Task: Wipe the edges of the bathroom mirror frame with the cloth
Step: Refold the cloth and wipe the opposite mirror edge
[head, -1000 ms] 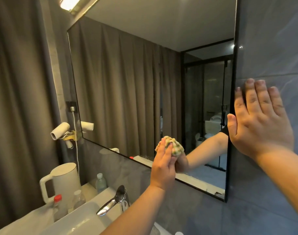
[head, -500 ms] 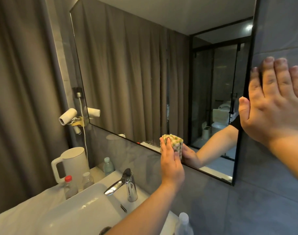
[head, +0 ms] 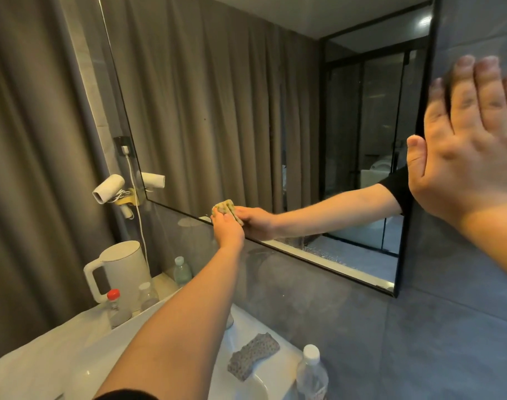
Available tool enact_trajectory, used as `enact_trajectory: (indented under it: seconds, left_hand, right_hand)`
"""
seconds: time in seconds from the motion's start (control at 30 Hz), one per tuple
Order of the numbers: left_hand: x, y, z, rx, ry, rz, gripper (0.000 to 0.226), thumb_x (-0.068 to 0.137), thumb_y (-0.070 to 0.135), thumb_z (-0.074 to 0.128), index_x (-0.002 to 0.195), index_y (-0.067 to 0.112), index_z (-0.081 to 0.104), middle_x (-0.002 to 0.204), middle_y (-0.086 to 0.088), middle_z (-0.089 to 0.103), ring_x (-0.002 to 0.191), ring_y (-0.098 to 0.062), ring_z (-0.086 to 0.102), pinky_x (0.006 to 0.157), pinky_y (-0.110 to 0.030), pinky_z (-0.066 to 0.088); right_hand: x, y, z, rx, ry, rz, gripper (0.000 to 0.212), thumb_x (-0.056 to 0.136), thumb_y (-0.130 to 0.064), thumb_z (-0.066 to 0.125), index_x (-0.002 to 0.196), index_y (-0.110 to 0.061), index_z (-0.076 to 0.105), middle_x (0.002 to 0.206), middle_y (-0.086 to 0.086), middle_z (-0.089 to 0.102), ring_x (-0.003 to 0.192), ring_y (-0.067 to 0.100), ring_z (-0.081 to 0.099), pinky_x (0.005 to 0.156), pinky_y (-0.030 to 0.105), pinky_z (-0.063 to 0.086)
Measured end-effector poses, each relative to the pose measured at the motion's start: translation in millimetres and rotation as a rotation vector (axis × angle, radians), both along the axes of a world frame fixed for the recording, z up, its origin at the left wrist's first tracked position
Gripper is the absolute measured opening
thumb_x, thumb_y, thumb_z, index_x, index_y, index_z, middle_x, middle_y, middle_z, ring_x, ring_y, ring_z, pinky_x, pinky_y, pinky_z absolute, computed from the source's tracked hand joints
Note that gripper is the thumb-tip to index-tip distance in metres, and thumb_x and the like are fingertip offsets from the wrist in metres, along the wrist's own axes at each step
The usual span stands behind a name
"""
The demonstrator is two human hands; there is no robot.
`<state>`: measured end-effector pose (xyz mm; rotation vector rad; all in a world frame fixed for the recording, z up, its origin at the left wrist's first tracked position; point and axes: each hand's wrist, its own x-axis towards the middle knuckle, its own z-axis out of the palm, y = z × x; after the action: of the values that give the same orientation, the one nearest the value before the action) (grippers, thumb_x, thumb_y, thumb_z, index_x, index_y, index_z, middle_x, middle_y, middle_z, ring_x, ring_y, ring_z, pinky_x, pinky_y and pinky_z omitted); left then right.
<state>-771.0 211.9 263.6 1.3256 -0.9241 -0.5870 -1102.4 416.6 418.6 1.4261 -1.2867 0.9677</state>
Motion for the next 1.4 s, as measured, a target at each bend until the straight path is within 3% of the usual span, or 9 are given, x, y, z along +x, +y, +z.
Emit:
enact_trajectory:
  seconds: [0.13, 0.23, 0.43, 0.57, 0.83, 1.03, 1.1, 1.23, 1.4]
  left_hand:
    - [-18.1, 19.9, -2.6, -0.053, 0.048, -0.014, 0.042, 0.093, 0.016, 0.034, 0.130, 0.009, 0.050, 0.134, -0.014, 0.053, 0.120, -0.031, 0.052, 0.109, -0.045, 0.038]
    - [-51.8, 61.6, 1.4, -0.113, 0.012, -0.044, 0.049, 0.100, 0.012, 0.033, 0.149, 0.008, 0.034, 0.154, -0.013, 0.035, 0.140, -0.027, 0.034, 0.117, -0.039, 0.025]
    - [-124.7, 141.9, -22.5, -0.246, -0.146, -0.147, 0.053, 0.104, 0.009, 0.032, 0.154, 0.016, 0.017, 0.160, 0.006, 0.007, 0.139, 0.006, 0.005, 0.110, -0.003, 0.003]
    - [-161.6, 188.9, -53.5, -0.412, -0.344, -0.324, 0.056, 0.102, 0.017, 0.035, 0.149, 0.028, 0.006, 0.159, 0.015, -0.004, 0.147, 0.002, -0.001, 0.120, -0.021, 0.007]
    - [-122.5, 165.0, -73.5, -0.600, -0.789, -0.394, 0.054, 0.099, 0.020, 0.038, 0.152, 0.013, 0.025, 0.161, 0.000, 0.009, 0.150, -0.018, 0.011, 0.120, -0.033, 0.019]
    - [-121.7, 155.1, -52.5, -0.209, -0.347, -0.213, 0.054, 0.104, 0.012, 0.032, 0.154, 0.014, 0.015, 0.164, -0.002, 0.004, 0.148, -0.007, 0.007, 0.104, 0.003, 0.001]
    - [-132.4, 162.5, -50.0, -0.203, -0.333, -0.206, 0.054, 0.104, 0.012, 0.032, 0.155, 0.012, 0.012, 0.164, -0.003, 0.001, 0.148, -0.007, 0.003, 0.108, 0.000, -0.001]
    - [-161.8, 190.9, -59.5, -0.311, -0.408, -0.307, 0.057, 0.102, 0.022, 0.030, 0.154, 0.016, 0.007, 0.159, 0.012, -0.009, 0.150, -0.009, -0.001, 0.123, -0.038, 0.012]
    - [-198.2, 223.9, -77.5, -0.577, -0.664, -0.424, 0.053, 0.105, 0.034, 0.025, 0.153, 0.018, 0.010, 0.164, 0.000, -0.003, 0.151, -0.024, 0.001, 0.122, -0.040, 0.006]
  right_hand:
    - [0.4, 0.0, -0.1, 0.011, 0.014, -0.014, 0.066, 0.101, -0.047, 0.009, 0.156, -0.012, -0.002, 0.163, 0.019, -0.003, 0.151, 0.035, -0.008, 0.120, 0.060, 0.009]
    - [2.5, 6.1, 0.4, 0.008, 0.009, -0.001, 0.066, 0.101, -0.045, 0.013, 0.156, -0.009, 0.001, 0.163, 0.021, 0.000, 0.151, 0.037, -0.003, 0.121, 0.059, 0.007]
    - [10.7, 19.6, 1.8, -0.013, 0.013, -0.013, 0.066, 0.101, -0.040, 0.021, 0.155, -0.004, 0.010, 0.163, 0.022, 0.003, 0.151, 0.037, -0.001, 0.122, 0.049, -0.005]
    - [13.9, 29.2, 4.5, -0.005, 0.032, -0.066, 0.066, 0.100, -0.038, 0.025, 0.154, -0.002, 0.016, 0.163, 0.023, 0.005, 0.151, 0.036, 0.001, 0.121, 0.042, -0.011]
    - [12.4, 41.1, 2.2, 0.043, 0.106, -0.122, 0.065, 0.100, -0.038, 0.023, 0.153, 0.001, 0.020, 0.162, 0.024, 0.008, 0.151, 0.037, 0.004, 0.123, 0.045, -0.005]
    - [13.4, 42.7, -3.2, 0.052, 0.127, -0.165, 0.063, 0.103, -0.038, 0.023, 0.153, 0.000, 0.018, 0.162, 0.023, 0.008, 0.151, 0.036, 0.004, 0.123, 0.045, -0.003]
    - [14.1, 42.7, -3.9, 0.055, 0.126, -0.173, 0.063, 0.104, -0.037, 0.024, 0.154, 0.000, 0.016, 0.162, 0.023, 0.008, 0.151, 0.036, 0.003, 0.123, 0.046, -0.002]
    - [14.6, 43.0, -4.4, 0.062, 0.110, -0.176, 0.063, 0.104, -0.037, 0.026, 0.154, 0.000, 0.016, 0.163, 0.022, 0.008, 0.151, 0.035, 0.003, 0.123, 0.046, -0.001]
    - [14.7, 42.9, -4.9, 0.067, 0.109, -0.177, 0.063, 0.104, -0.037, 0.025, 0.154, -0.001, 0.015, 0.163, 0.021, 0.007, 0.152, 0.034, 0.003, 0.123, 0.045, -0.001]
